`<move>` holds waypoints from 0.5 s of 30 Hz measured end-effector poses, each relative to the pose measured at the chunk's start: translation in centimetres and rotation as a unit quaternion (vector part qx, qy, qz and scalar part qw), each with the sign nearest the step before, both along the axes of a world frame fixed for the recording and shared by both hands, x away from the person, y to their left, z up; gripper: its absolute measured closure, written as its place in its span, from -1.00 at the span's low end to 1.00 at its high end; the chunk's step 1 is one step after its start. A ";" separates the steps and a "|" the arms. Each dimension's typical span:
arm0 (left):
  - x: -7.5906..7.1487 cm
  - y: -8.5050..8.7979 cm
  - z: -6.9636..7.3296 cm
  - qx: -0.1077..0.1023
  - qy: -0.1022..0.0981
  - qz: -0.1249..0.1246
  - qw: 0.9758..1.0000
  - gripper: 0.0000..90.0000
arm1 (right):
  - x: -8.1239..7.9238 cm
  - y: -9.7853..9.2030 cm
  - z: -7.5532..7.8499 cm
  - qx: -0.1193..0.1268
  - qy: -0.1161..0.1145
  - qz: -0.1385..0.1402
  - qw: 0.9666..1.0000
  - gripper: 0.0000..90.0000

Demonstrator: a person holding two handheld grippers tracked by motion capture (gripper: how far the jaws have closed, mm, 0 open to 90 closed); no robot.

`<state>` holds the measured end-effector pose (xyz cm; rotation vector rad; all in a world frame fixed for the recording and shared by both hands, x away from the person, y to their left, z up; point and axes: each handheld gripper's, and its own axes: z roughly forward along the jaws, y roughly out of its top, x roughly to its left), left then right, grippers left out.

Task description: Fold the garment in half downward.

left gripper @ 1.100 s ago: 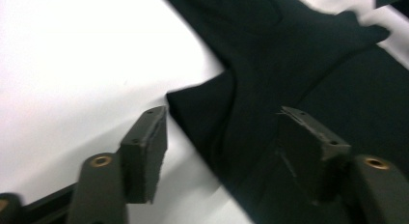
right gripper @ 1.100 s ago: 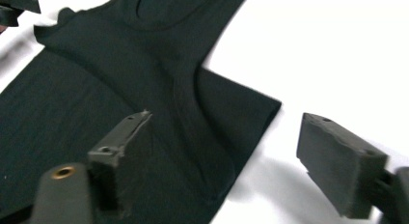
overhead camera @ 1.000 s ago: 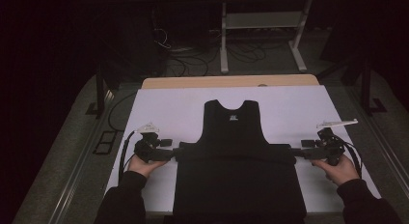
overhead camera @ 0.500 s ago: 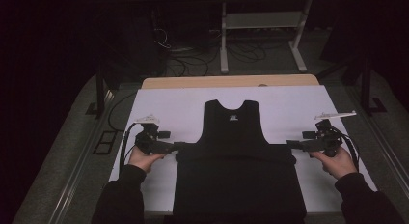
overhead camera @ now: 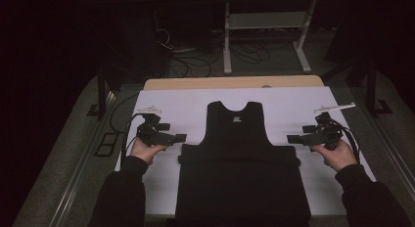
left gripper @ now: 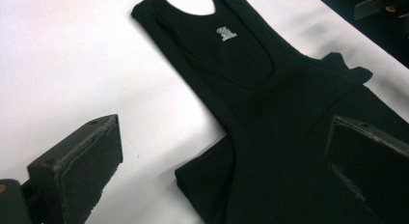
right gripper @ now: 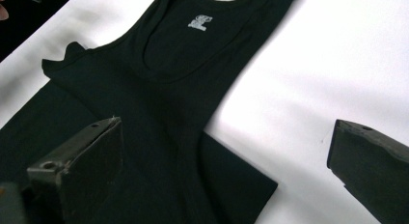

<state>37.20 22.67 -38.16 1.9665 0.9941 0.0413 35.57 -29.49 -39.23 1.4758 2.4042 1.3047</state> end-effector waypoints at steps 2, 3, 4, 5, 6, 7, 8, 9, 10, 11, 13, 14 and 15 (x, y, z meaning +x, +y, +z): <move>0.3 -0.2 0.2 0.005 -0.001 -0.003 1.000 -1.00 | 0.2 0.1 0.2 0.002 -0.001 0.001 1.000 -1.00; 0.4 -0.2 0.3 0.006 -0.001 -0.005 1.000 -1.00 | 0.4 0.1 0.3 0.002 0.000 0.002 1.000 -1.00; 0.5 -0.3 0.4 0.006 -0.001 -0.005 1.000 -1.00 | 0.5 0.2 0.4 0.000 -0.002 0.003 1.000 -1.00; 0.7 -0.3 0.5 0.005 -0.001 -0.005 1.000 -1.00 | 0.6 0.2 0.6 -0.002 -0.002 0.003 1.000 -1.00; 0.9 -0.4 0.6 0.006 -0.002 -0.007 1.000 -1.00 | 0.7 0.3 0.7 -0.003 -0.003 0.003 1.000 -1.00; 1.1 -0.4 0.7 0.007 -0.003 -0.006 1.000 -1.00 | 0.9 0.3 0.8 -0.003 -0.003 0.004 1.000 -1.00; 1.3 -0.5 0.8 0.008 -0.004 -0.006 1.000 -1.00 | 1.0 0.4 0.9 -0.005 -0.005 0.004 1.000 -1.00; 1.4 -0.5 0.9 0.010 -0.005 -0.006 1.000 -1.00 | 1.2 0.4 1.0 -0.006 -0.005 0.002 1.000 -1.00; 1.6 -0.5 1.0 0.010 -0.005 -0.007 1.000 -1.00 | 1.3 0.4 1.0 -0.007 -0.006 0.003 1.000 -1.00; 1.7 -0.6 1.1 0.011 -0.005 -0.008 1.000 -1.00 | 1.4 0.4 1.1 -0.008 -0.008 0.002 1.000 -1.00; 2.0 -0.7 1.2 0.016 -0.005 -0.008 1.000 -1.00 | 1.6 0.5 1.2 -0.011 -0.012 0.004 1.000 -1.00; 2.2 -0.8 1.3 0.020 -0.005 -0.008 1.000 -1.00 | 1.7 0.4 1.3 -0.011 -0.014 0.006 1.000 -1.00; 2.3 -0.9 1.3 0.023 -0.004 -0.010 1.000 -1.00 | 1.9 0.4 1.3 -0.010 -0.014 0.008 1.000 -1.00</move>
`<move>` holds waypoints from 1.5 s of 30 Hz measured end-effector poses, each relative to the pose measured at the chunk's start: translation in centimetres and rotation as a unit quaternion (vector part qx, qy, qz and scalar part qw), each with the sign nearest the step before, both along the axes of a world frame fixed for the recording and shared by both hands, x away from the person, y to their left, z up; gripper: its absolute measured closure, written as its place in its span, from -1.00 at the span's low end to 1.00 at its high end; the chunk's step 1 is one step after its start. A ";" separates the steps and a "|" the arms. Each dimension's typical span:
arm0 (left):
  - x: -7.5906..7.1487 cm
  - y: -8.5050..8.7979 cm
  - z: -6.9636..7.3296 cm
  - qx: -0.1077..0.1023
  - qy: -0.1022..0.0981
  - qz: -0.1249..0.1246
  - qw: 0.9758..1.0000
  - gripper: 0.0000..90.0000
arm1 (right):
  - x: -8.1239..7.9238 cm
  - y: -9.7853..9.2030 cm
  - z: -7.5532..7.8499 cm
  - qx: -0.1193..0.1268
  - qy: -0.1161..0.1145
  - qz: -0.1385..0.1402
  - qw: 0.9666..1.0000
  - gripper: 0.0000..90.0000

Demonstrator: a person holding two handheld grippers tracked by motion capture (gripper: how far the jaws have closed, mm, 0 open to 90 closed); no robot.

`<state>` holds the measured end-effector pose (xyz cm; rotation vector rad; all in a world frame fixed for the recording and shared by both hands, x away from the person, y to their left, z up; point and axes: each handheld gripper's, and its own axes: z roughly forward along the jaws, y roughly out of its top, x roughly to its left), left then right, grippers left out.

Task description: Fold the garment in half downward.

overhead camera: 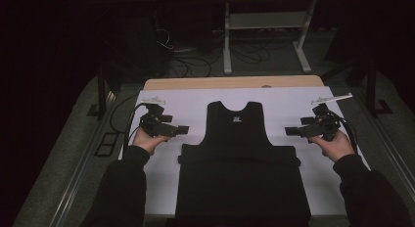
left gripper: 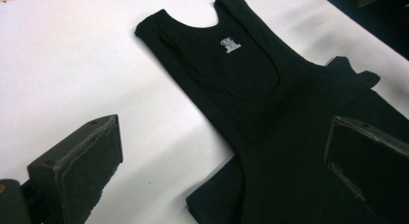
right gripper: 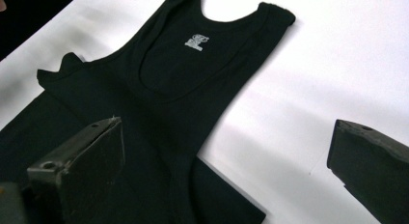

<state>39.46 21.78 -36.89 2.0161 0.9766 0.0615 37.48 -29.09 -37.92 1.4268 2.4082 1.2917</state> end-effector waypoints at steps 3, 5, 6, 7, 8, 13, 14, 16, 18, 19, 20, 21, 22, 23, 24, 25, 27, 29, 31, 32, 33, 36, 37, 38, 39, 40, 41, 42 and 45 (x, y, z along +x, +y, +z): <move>0.3 -0.3 0.0 0.002 0.001 -0.003 1.000 -1.00 | 0.3 0.0 0.1 0.000 -0.003 -0.002 1.000 -1.00; 0.5 -0.5 0.0 0.000 0.000 -0.004 1.000 -1.00 | 0.5 0.1 0.2 0.001 -0.001 -0.002 1.000 -1.00; 0.5 -0.6 -0.1 -0.001 0.000 -0.004 1.000 -1.00 | 0.6 0.1 0.2 0.000 -0.001 -0.002 1.000 -1.00; 0.6 -0.7 -0.1 0.001 0.000 -0.004 1.000 -1.00 | 0.8 0.1 0.3 -0.001 -0.001 -0.003 1.000 -1.00; 0.7 -0.7 -0.2 0.005 -0.001 -0.005 1.000 -1.00 | 0.9 0.1 0.4 -0.001 -0.001 -0.002 1.000 -1.00; 1.3 -1.0 -0.4 0.007 -0.002 -0.006 1.000 -1.00 | 1.4 0.2 0.5 0.000 -0.001 -0.003 1.000 -1.00; 1.4 -1.0 -0.5 0.005 0.000 -0.005 1.000 -1.00 | 1.6 0.2 0.5 -0.001 -0.001 -0.005 1.000 -1.00; 1.6 -1.0 -0.5 0.006 -0.002 -0.004 1.000 -1.00 | 1.8 0.2 0.5 -0.001 0.000 -0.005 1.000 -1.00; 1.9 -1.1 -0.5 0.002 0.002 -0.005 1.000 -1.00 | 2.1 0.1 0.5 0.000 -0.001 -0.006 1.000 -1.00; 2.0 -1.1 -0.6 0.003 0.002 -0.008 1.000 -1.00 | 2.2 0.1 0.5 0.001 -0.001 -0.007 1.000 -1.00; 2.1 -1.2 -0.6 0.004 0.003 -0.008 1.000 -1.00 | 2.4 0.1 0.4 0.004 -0.001 -0.008 1.000 -1.00; 2.2 -1.2 -0.6 0.006 0.004 -0.009 1.000 -1.00 | 2.5 0.0 0.4 0.005 -0.001 -0.007 1.000 -1.00; 2.4 -1.3 -0.6 0.007 0.005 -0.009 1.000 -1.00 | 2.6 0.0 0.4 0.006 -0.001 -0.008 1.000 -1.00; 2.5 -1.3 -0.6 0.006 0.004 -0.008 1.000 -1.00 | 2.8 0.0 0.4 0.006 0.000 -0.010 1.000 -1.00; 2.6 -1.4 -0.6 0.004 0.005 -0.008 1.000 -1.00 | 2.9 -0.1 0.3 0.006 0.000 -0.011 1.000 -1.00; 2.8 -1.4 -0.6 0.003 0.004 -0.009 1.000 -1.00 | 3.0 -0.1 0.3 0.007 0.000 -0.011 1.000 -1.00; 3.0 -1.5 -0.6 -0.008 0.003 -0.008 1.000 -1.00 | 3.3 -0.2 0.2 0.009 0.000 -0.014 1.000 -1.00; 3.5 -1.5 -0.8 -0.016 0.004 -0.008 1.000 -1.00 | 3.6 -0.3 0.1 0.011 0.000 -0.017 1.000 -1.00; 3.8 -1.7 -1.0 -0.010 0.004 -0.008 1.000 -1.00 | 3.9 -0.4 0.0 0.013 0.003 -0.017 1.000 -1.00; 4.0 -1.8 -1.1 -0.007 0.005 -0.009 1.000 -1.00 | 4.1 -0.4 -0.1 0.012 0.003 -0.018 1.000 -1.00; 4.2 -1.9 -1.1 -0.005 0.005 -0.011 1.000 -1.00 | 4.2 -0.4 -0.2 0.012 0.004 -0.018 1.000 -1.00; 4.8 -2.3 -1.1 0.003 0.004 -0.013 1.000 -1.00 | 4.6 -0.3 -0.2 0.007 0.006 -0.016 1.000 -1.00; 5.0 -2.4 -1.0 0.005 0.003 -0.015 1.000 -1.00 | 4.7 -0.3 -0.2 0.005 0.006 -0.016 1.000 -1.00; 5.2 -2.6 -0.9 0.003 0.003 -0.014 1.000 -1.00 | 4.9 -0.2 -0.2 0.004 0.006 -0.016 1.000 -1.00; 5.5 -2.7 -0.9 0.002 0.002 -0.015 1.000 -1.00 | 5.0 -0.2 -0.1 0.003 0.007 -0.017 1.000 -1.00; 5.7 -2.9 -0.8 0.001 0.001 -0.014 1.000 -1.00 | 5.3 -0.2 -0.1 0.004 0.006 -0.018 1.000 -1.00; 5.9 -3.0 -0.8 0.003 0.001 -0.015 1.000 -1.00 | 5.5 -0.2 -0.1 0.004 0.006 -0.019 1.000 -1.00; 6.0 -3.0 -0.8 0.005 0.001 -0.016 1.000 -1.00 | 5.7 -0.1 -0.1 0.003 0.007 -0.020 1.000 -1.00; 6.6 -3.4 -0.8 0.003 0.003 -0.014 1.000 -1.00 | 6.2 0.0 -0.1 0.007 0.007 -0.011 1.000 -0.86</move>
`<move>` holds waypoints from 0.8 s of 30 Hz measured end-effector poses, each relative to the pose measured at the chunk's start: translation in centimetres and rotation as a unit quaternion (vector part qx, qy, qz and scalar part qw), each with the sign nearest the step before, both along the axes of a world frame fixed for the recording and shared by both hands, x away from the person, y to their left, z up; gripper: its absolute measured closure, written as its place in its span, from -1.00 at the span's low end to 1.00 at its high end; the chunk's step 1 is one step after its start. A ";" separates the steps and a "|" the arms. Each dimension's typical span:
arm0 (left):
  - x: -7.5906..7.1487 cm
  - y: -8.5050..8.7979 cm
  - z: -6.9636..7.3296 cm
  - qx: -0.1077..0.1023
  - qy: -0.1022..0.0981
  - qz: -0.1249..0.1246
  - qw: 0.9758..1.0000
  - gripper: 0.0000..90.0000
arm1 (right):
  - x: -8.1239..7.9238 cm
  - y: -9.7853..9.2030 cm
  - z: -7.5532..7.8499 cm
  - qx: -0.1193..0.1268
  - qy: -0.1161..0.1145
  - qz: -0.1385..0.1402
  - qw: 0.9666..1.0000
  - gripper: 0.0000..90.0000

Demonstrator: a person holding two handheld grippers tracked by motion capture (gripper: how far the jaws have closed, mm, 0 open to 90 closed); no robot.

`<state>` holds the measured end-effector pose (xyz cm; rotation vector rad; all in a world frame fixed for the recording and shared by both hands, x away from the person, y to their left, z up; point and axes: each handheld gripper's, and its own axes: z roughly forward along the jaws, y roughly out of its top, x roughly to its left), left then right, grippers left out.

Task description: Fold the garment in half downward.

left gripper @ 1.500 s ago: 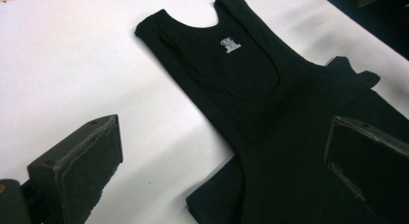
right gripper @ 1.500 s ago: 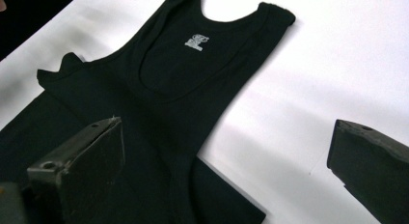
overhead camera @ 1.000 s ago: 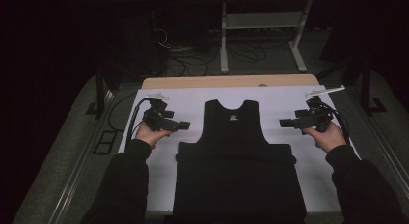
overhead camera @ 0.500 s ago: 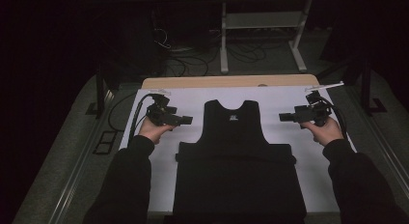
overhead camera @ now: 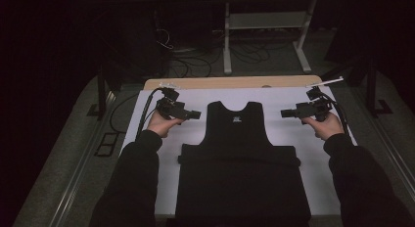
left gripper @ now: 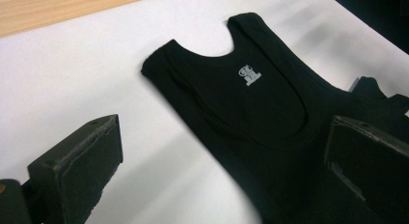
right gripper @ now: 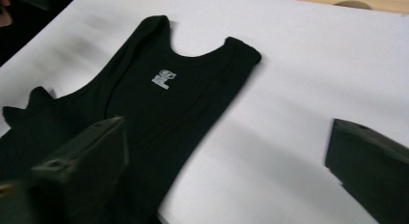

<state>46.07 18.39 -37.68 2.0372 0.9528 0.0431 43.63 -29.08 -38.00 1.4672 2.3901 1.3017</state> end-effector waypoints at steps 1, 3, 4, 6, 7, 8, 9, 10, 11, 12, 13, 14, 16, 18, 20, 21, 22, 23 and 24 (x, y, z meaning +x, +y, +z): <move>0.3 -0.1 0.0 0.001 0.000 0.001 1.000 -1.00 | 0.1 0.1 0.0 0.001 -0.001 0.000 1.000 -0.86; 0.6 -0.1 -0.1 0.002 0.002 0.003 1.000 -1.00 | 0.4 0.2 -0.1 0.001 -0.002 0.000 1.000 -0.86; 0.8 -0.2 -0.2 0.000 0.004 0.007 1.000 -1.00 | 0.6 0.4 -0.2 0.002 -0.001 -0.001 1.000 -0.87; 1.0 -0.3 -0.3 -0.005 0.004 0.012 1.000 -1.00 | 0.9 0.6 -0.3 0.000 0.000 -0.001 1.000 -0.87; 1.1 -0.3 -0.4 -0.010 0.005 0.015 1.000 -1.00 | 1.0 0.6 -0.3 -0.001 0.000 -0.001 1.000 -0.87; 1.2 -0.3 -0.5 -0.015 0.006 0.019 1.000 -1.00 | 1.2 0.7 -0.4 -0.003 0.000 -0.002 1.000 -0.87; 1.4 -0.3 -0.6 -0.015 0.006 0.021 1.000 -1.00 | 1.3 0.8 -0.4 -0.004 0.001 -0.002 1.000 -0.87; 1.5 -0.3 -0.7 -0.015 0.008 0.023 1.000 -1.00 | 1.5 0.9 -0.5 -0.005 0.001 -0.001 1.000 -0.87; 1.7 -0.4 -0.9 -0.014 0.010 0.026 1.000 -1.00 | 1.7 1.0 -0.6 -0.005 0.002 -0.001 1.000 -0.87; 1.8 -0.4 -1.0 -0.010 0.010 0.027 1.000 -1.00 | 1.8 1.1 -0.7 -0.006 0.003 -0.002 1.000 -0.88; 1.9 -0.4 -1.1 -0.008 0.011 0.028 1.000 -1.00 | 2.0 1.2 -0.8 -0.007 0.004 -0.004 1.000 -0.88; 2.1 -0.4 -1.2 -0.007 0.012 0.030 0.999 -1.00 | 2.1 1.2 -0.9 -0.007 0.004 -0.003 1.000 -0.88; 2.3 -0.4 -1.4 -0.009 0.013 0.036 0.999 -1.00 | 2.4 1.4 -1.1 -0.008 0.005 -0.005 1.000 -0.88; 2.5 -0.3 -1.6 -0.011 0.013 0.040 0.999 -1.00 | 2.6 1.5 -1.4 -0.009 0.005 -0.006 1.000 -0.88; 2.7 -0.3 -2.0 -0.015 0.016 0.046 0.999 -1.00 | 2.8 1.6 -1.6 -0.009 0.007 -0.010 1.000 -0.88; 2.7 -0.3 -2.1 -0.015 0.018 0.048 0.999 -1.00 | 2.8 1.6 -1.8 -0.011 0.007 -0.011 1.000 -0.88; 2.8 -0.3 -2.3 -0.015 0.020 0.048 0.999 -1.00 | 2.9 1.7 -1.9 -0.011 0.007 -0.012 1.000 -0.88; 2.9 -0.4 -2.5 -0.018 0.022 0.050 0.998 -1.00 | 3.0 1.7 -2.0 -0.010 0.008 -0.012 1.000 -0.88; 3.0 -0.5 -2.7 -0.019 0.022 0.052 0.998 -1.00 | 3.1 1.8 -2.1 -0.011 0.009 -0.014 1.000 -0.88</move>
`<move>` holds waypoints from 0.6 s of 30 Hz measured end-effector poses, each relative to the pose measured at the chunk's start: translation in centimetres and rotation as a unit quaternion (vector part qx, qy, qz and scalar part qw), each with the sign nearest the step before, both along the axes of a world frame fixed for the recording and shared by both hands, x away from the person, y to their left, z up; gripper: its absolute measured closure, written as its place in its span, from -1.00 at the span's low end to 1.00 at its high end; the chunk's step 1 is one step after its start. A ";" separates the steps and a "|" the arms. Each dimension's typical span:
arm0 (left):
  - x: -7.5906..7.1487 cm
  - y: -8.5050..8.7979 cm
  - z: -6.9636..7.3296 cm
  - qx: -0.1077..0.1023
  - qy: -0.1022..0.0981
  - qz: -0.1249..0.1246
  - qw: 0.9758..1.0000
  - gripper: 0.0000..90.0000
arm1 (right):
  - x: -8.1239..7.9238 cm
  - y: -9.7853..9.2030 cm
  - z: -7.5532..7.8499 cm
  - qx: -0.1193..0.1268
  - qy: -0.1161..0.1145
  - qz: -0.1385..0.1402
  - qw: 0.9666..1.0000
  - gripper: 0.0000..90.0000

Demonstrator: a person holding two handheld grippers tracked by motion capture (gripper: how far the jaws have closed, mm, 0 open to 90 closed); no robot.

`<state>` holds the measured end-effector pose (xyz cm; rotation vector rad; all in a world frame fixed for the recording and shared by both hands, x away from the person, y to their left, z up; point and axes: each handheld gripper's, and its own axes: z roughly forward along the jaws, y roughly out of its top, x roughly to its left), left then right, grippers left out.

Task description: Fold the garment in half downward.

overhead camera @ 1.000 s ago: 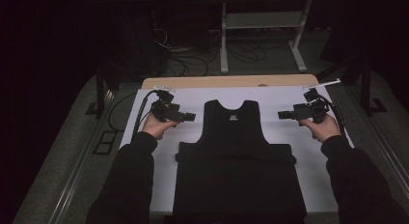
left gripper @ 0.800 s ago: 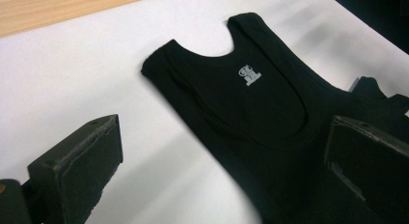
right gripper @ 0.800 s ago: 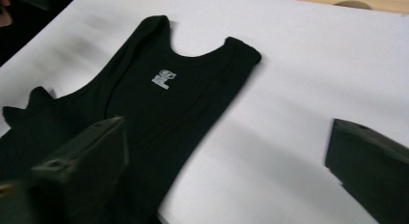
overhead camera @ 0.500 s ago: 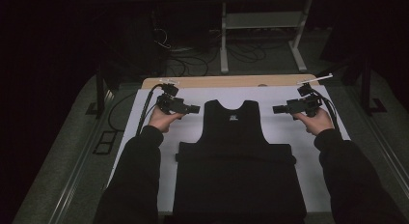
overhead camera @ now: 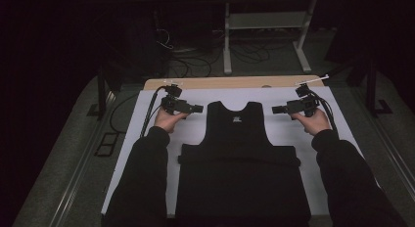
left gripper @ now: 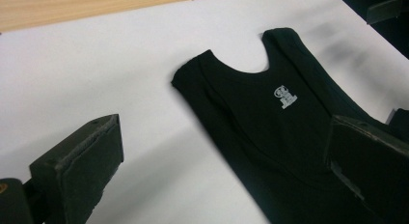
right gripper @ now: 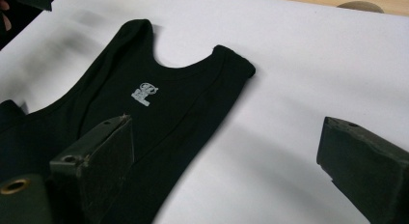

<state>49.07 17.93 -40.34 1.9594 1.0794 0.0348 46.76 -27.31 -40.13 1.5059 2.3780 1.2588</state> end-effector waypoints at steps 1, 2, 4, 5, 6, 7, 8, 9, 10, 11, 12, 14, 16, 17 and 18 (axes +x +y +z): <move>0.1 -0.1 -0.2 -0.002 0.001 0.000 1.000 -1.00 | 0.1 0.1 -0.1 -0.001 0.000 -0.001 1.000 -0.88; 0.1 -0.2 -0.3 -0.002 0.001 0.001 1.000 -1.00 | 0.2 0.1 -0.2 -0.001 0.001 -0.002 1.000 -0.88; 0.2 -0.4 -0.7 -0.007 0.004 0.001 1.000 -0.99 | 0.3 0.3 -0.4 -0.002 0.002 -0.003 1.000 -0.88; 0.3 -0.6 -0.9 -0.008 0.005 0.000 1.000 -0.99 | 0.4 0.4 -0.5 -0.003 0.003 -0.003 1.000 -0.88; 0.4 -0.7 -1.0 -0.009 0.006 0.000 1.000 -0.99 | 0.5 0.6 -0.7 -0.006 0.005 -0.003 1.000 -0.88; 0.5 -0.9 -1.1 -0.009 0.008 0.000 1.000 -0.99 | 0.6 0.7 -0.8 -0.009 0.006 -0.004 1.000 -0.88; 0.5 -1.1 -1.3 -0.011 0.009 0.001 1.000 -0.98 | 0.8 0.9 -0.9 -0.010 0.009 -0.005 1.000 -0.88; 0.6 -1.2 -1.3 -0.008 0.009 0.000 1.000 -0.98 | 0.9 1.0 -1.0 -0.011 0.010 -0.005 1.000 -0.88; 0.6 -1.4 -1.5 -0.007 0.010 0.000 1.000 -0.98 | 1.0 1.1 -1.2 -0.011 0.008 -0.006 1.000 -0.88; 0.7 -1.5 -1.6 -0.009 0.011 0.002 1.000 -0.97 | 1.0 1.2 -1.3 -0.012 0.010 -0.008 1.000 -0.88; 0.8 -1.7 -1.7 -0.010 0.013 0.004 1.000 -0.96 | 1.1 1.4 -1.4 -0.011 0.011 -0.009 1.000 -0.88; 0.9 -2.0 -1.9 -0.014 0.017 0.012 1.000 -0.93 | 1.4 1.8 -1.7 -0.008 0.011 -0.012 1.000 -0.88; 1.0 -2.3 -2.1 -0.013 0.018 0.016 1.000 -0.89 | 1.6 2.1 -1.9 -0.004 0.011 -0.013 1.000 -0.87; 1.1 -2.4 -2.2 -0.013 0.016 0.017 1.000 -0.87 | 1.7 2.3 -2.0 -0.005 0.011 -0.012 1.000 -0.86; 1.1 -2.5 -2.3 -0.014 0.016 0.016 1.000 -0.86 | 1.7 2.5 -2.1 -0.002 0.013 -0.013 1.000 -0.84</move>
